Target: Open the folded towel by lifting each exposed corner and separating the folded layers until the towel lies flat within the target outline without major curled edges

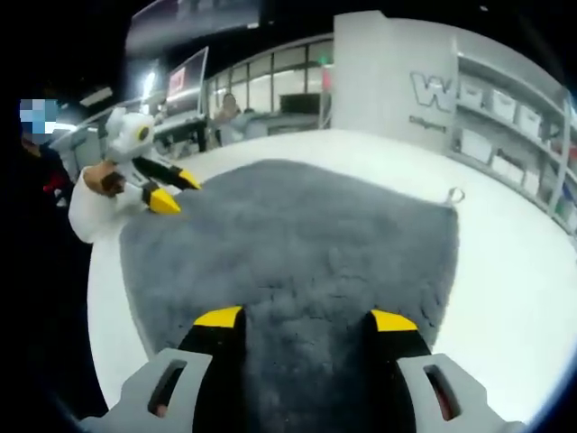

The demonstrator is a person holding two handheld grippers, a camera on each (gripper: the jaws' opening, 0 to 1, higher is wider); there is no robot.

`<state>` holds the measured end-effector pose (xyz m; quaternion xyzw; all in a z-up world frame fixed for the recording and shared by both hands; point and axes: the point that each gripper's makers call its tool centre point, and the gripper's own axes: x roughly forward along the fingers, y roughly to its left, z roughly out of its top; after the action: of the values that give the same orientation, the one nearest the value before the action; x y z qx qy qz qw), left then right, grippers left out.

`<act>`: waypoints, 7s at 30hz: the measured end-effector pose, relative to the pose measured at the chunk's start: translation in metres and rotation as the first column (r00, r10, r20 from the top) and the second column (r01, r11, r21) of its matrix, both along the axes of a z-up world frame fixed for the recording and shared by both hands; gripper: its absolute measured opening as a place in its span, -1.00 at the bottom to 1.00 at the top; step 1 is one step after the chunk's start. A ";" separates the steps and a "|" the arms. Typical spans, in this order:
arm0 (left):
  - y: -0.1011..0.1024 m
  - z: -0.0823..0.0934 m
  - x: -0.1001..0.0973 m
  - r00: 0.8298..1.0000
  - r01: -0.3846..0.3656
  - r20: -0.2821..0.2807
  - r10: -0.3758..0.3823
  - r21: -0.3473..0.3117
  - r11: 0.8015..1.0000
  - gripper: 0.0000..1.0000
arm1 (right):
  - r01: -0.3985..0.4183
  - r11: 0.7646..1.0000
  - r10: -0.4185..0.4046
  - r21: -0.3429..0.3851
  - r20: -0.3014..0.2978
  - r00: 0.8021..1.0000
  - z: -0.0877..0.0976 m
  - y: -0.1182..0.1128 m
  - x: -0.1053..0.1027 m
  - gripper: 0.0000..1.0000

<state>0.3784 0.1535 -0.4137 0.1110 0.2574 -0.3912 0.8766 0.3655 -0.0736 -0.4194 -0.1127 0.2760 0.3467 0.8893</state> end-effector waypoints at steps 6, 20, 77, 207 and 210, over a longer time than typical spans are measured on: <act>0.012 0.000 -0.001 1.000 -0.017 -0.005 0.017 0.006 1.000 -0.26 | -0.007 1.000 0.007 0.006 0.008 1.000 0.001 0.012 -0.002 0.01; 0.040 0.002 -0.001 0.998 -0.058 -0.019 0.058 0.015 0.998 -0.25 | -0.011 1.000 0.010 0.026 0.030 1.000 0.003 0.038 -0.005 0.01; 0.085 0.001 0.002 0.983 -0.183 -0.009 0.183 0.015 0.983 -0.18 | -0.103 0.994 0.104 0.040 -0.019 0.994 0.006 0.053 -0.024 0.07; 0.100 0.009 -0.020 0.989 -0.143 -0.049 0.143 -0.007 0.990 -0.43 | -0.294 0.688 0.718 -0.663 0.568 0.402 0.021 0.215 -0.086 -1.00; 0.094 0.012 -0.022 0.995 -0.098 -0.032 0.097 -0.018 0.995 -0.43 | -0.310 0.717 0.691 -0.624 0.582 0.428 0.024 0.215 -0.085 -1.00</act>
<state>0.3566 0.2473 -0.4021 0.0836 0.2725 -0.3521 0.8915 0.2808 0.1410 -0.3954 -0.5221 -0.1232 0.4463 0.7163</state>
